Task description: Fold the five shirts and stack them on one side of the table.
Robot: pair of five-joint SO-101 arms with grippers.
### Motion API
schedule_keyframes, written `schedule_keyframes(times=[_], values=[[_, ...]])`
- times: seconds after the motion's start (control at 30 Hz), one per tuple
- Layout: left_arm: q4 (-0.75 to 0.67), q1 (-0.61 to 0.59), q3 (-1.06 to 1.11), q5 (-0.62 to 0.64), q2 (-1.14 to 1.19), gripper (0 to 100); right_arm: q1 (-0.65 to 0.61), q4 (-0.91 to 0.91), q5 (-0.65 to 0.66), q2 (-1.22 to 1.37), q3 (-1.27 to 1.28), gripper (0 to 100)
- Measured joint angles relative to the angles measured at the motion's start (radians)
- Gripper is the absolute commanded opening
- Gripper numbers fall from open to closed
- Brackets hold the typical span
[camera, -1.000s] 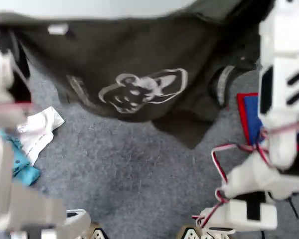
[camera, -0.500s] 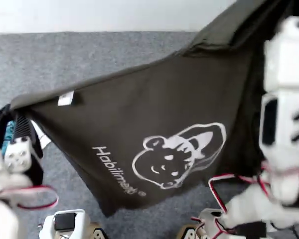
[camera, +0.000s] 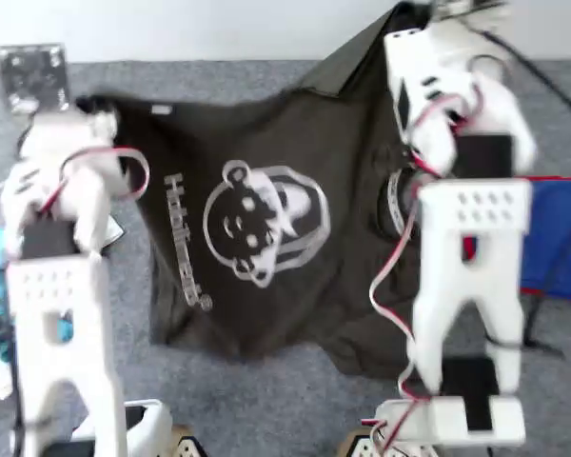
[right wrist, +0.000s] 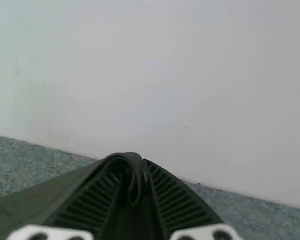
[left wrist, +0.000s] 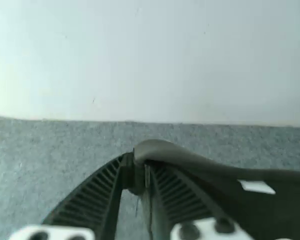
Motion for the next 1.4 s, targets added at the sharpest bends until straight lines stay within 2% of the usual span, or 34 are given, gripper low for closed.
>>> schedule_keyframes(times=[0.07,0.13,0.33,0.63,0.8,0.93,1.07,1.17,1.4], values=[[-0.147,0.0,-0.002,0.0,0.115,1,-0.005,-0.071,0.0,0.081,0.0,0.8],[-0.206,0.0,-0.038,0.0,0.227,1,-0.006,-0.112,-0.006,0.155,0.0,0.8],[-0.167,0.031,-0.195,0.0,0.43,1,-0.003,-0.091,-0.023,0.327,-0.121,0.8],[-0.135,0.029,-0.344,0.0,0.488,1,-0.005,-0.032,-0.023,0.497,-0.454,0.8],[0.072,0.029,-0.462,-0.017,0.408,1,-0.005,0.095,-0.023,0.511,-0.701,0.8],[0.338,0.034,-0.549,-0.118,0.241,1,-0.008,0.23,-0.023,0.511,-0.895,0.8],[0.568,0.037,-0.577,-0.164,0.075,1,-0.014,0.4,-0.023,0.511,-1.103,0.8],[0.677,0.035,-0.578,-0.19,-0.037,1,-0.014,0.505,-0.023,0.508,-1.227,0.8],[0.856,0.037,-0.586,-0.201,-0.287,1,-0.012,0.586,-0.023,0.334,-1.247,0.8]])
